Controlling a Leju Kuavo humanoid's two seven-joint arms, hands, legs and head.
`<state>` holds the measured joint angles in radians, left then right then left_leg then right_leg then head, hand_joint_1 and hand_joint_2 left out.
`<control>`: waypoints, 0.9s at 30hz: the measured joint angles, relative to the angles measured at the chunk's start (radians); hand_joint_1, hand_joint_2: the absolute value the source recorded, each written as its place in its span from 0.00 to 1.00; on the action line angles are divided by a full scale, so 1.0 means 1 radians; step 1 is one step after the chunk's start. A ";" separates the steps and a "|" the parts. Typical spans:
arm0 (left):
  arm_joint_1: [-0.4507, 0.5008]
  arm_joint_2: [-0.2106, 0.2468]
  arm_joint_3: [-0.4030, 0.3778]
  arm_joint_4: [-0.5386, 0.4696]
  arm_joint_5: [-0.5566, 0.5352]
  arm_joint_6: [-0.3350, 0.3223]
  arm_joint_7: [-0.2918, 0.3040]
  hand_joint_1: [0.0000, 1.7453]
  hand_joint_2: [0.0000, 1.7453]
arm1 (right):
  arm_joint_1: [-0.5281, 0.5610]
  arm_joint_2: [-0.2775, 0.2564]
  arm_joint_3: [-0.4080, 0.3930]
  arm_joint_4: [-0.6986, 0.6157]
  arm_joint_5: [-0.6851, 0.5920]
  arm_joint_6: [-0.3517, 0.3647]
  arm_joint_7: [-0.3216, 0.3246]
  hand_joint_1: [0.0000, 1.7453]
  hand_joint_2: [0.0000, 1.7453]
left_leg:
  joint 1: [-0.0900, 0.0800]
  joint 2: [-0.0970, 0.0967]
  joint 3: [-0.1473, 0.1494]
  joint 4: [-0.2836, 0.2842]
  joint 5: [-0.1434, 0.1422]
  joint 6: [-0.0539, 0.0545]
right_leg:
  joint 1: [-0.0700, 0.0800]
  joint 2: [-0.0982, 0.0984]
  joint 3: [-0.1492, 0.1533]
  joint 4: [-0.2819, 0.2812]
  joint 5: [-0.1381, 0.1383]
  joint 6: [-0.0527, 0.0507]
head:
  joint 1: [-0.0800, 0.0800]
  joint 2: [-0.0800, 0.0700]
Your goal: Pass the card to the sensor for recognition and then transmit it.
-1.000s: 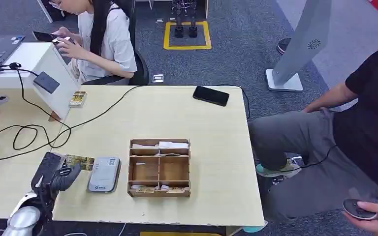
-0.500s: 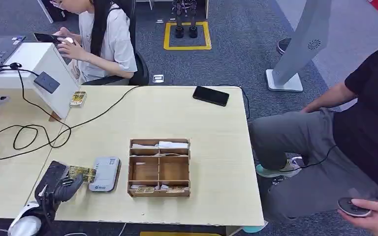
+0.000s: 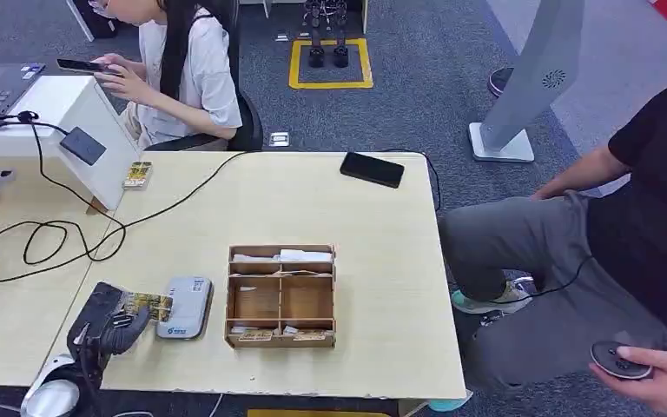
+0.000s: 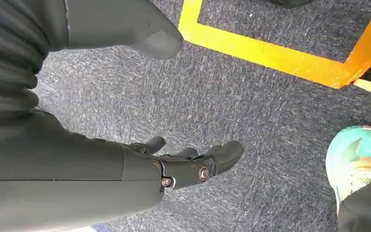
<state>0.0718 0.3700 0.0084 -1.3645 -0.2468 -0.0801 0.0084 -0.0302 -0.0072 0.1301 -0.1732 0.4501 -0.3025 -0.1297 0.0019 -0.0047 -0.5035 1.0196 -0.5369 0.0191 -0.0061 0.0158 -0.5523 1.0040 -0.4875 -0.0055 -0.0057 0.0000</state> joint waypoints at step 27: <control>-0.038 -0.042 0.031 -0.008 0.077 0.015 0.013 1.00 1.00 | -0.007 0.005 0.000 -0.003 0.021 0.003 0.011 0.00 1.00 | 0.000 0.000 0.000 0.000 0.000 0.000 | 0.000 0.000 0.000 0.000 0.000 0.000 | 0.000 0.000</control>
<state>0.0340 0.3285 0.0397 -1.3729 -0.1698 -0.0652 0.0217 -0.0371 -0.0023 0.1301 -0.1759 0.4711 -0.2995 -0.1190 0.0020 -0.0049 -0.5037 1.0195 -0.5368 0.0189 -0.0061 0.0159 -0.5526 1.0043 -0.4875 -0.0055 -0.0053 0.0000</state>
